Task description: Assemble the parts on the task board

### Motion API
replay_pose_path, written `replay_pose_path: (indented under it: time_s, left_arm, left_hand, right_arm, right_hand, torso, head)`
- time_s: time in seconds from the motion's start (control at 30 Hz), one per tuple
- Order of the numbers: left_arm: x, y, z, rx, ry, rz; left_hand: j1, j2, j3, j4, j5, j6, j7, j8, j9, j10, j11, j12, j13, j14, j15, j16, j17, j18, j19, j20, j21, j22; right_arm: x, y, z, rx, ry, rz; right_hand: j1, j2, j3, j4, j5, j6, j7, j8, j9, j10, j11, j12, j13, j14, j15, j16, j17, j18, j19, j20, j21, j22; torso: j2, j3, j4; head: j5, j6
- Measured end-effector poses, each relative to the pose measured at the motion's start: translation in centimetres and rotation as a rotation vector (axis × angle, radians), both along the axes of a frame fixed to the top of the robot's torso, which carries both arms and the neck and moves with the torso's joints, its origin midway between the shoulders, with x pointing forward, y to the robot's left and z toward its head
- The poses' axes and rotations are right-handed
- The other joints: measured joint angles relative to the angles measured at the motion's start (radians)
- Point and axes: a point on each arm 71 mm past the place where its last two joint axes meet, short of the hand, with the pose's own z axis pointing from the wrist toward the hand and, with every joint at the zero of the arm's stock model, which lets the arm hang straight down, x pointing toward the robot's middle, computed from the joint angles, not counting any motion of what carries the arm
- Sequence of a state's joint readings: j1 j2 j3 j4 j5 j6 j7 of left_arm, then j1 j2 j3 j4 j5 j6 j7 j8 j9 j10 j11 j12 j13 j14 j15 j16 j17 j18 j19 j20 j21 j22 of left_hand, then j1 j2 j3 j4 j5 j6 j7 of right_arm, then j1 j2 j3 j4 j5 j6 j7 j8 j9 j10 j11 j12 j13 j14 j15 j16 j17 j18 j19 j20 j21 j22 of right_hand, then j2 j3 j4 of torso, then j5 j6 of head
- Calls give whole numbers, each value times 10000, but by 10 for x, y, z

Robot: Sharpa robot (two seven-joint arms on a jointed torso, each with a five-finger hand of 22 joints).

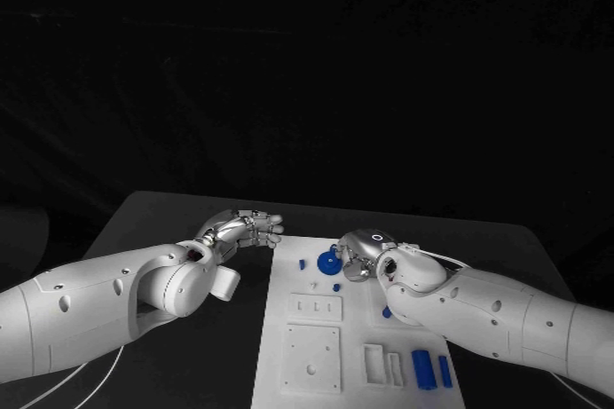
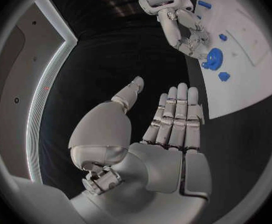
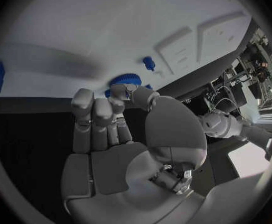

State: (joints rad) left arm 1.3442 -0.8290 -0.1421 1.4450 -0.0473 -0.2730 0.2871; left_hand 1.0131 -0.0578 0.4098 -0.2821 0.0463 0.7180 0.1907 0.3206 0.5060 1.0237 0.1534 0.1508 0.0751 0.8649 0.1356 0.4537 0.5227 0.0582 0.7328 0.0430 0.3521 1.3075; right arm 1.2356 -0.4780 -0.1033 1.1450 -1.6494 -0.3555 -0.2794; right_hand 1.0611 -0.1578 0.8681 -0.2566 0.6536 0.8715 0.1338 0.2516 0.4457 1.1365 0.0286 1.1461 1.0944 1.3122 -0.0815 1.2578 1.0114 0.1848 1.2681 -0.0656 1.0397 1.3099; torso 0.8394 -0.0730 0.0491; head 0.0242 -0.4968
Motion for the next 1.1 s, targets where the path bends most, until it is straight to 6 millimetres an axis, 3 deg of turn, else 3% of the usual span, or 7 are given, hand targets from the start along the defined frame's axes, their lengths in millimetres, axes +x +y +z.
replay_pose_path:
  time_s: [0.33, 0.43, 0.57, 0.7, 0.77, 0.97, 1.1]
  left_arm:
    - [1, 0, 0, 9, -1, 12]
    - [2, 3, 0, 28, -8, 76]
    - [5, 9, -1, 84, -32, 245]
    - [9, 16, -1, 133, -66, 404]
    - [11, 19, -1, 150, -86, 467]
    - [14, 20, -2, 147, -141, 471]
    - [15, 19, -3, 139, -159, 460]
  left_hand:
    - [0, 0, 0, 0, 0, 0, 0, 0, 0, 0, 0, 0, 0, 0, 0, 0, 0, 60, 0, 0, 0, -1]
    - [0, 0, 0, 0, 0, 0, 0, 0, 0, 0, 0, 0, 0, 0, 0, 0, -1, 101, 0, 0, 0, -2]
    - [0, 0, 0, 0, 0, 0, 0, 0, 0, 0, 0, -41, 0, 0, 0, 0, -1, 102, 0, 0, 0, -2]
    - [0, 0, 0, 0, 0, 74, 5, 0, 0, 38, 38, -46, 0, 0, 0, 0, 11, 102, 0, 0, 0, -2]
    - [0, 0, 0, 0, 0, 74, 3, 0, 0, 38, 38, -46, 0, 0, 0, 0, 11, 101, 0, 0, 0, -2]
    - [0, 0, 0, 0, 0, 73, 3, 0, 9, 74, 2, -46, 1, 0, 0, 0, 10, 99, 0, 0, 0, 5]
    - [0, 0, 0, 0, 0, 73, 2, 0, 9, 73, 2, -46, 1, 0, 0, 0, 9, 95, 0, 0, 0, 5]
  right_arm:
    - [-1, -5, 1, 98, 35, -18]
    - [-4, -8, 6, 415, 31, 11]
    - [-4, -18, 21, 1038, -166, 22]
    - [1, -39, 31, 1866, -102, -10]
    - [2, -51, 34, 2405, -1, 45]
    - [9, -91, 37, 3205, -92, -102]
    - [15, -119, 36, 3577, -71, -365]
  right_hand:
    - [0, 0, 28, -28, -40, -4, 0, -1, -30, 0, 0, 0, 0, 0, 0, 0, -1, 0, -14, 16, 0, 0]
    - [-84, -84, 28, -28, -395, -5, -1, -1, -30, 0, 0, -1, -21, 0, 0, -20, -1, 0, -14, 17, -1, 0]
    - [-78, -347, -180, 118, -2099, -45, -30, -1, -31, 0, 0, -1, -35, 0, 0, -52, -2, 0, 26, 6, -2, 0]
    - [-54, -881, -434, 493, -3800, -46, -30, 39, -13, 0, 0, -1, -52, 54, 54, -116, -10, -1, 58, -22, -58, 0]
    - [-37, -914, -674, 558, -4524, -46, -30, 60, -11, -58, 57, 0, -52, 55, 54, -116, -10, -1, 59, -22, -58, 0]
    - [28, -871, -1343, 667, -5741, -49, -21, 117, 12, -110, 36, 39, -52, 32, 31, -166, -7, -10, -15, -94, -116, 0]
    - [-35, -808, -1792, 646, -5913, -42, 7, 117, 12, -173, 29, 39, -51, 23, 41, -166, 21, -26, -95, -64, -116, 0]
  torso:
    - [-9, 6, -1]
    - [-12, 10, -5]
    - [-16, 19, -24]
    - [-29, 36, -38]
    - [-40, 49, -51]
    - [-88, 105, -104]
    - [-130, 163, -132]
  head:
    - [-26, 16]
    - [-30, 30]
    - [-23, 64]
    - [-56, 102]
    - [-76, 121]
    - [-55, 133]
    - [-60, 160]
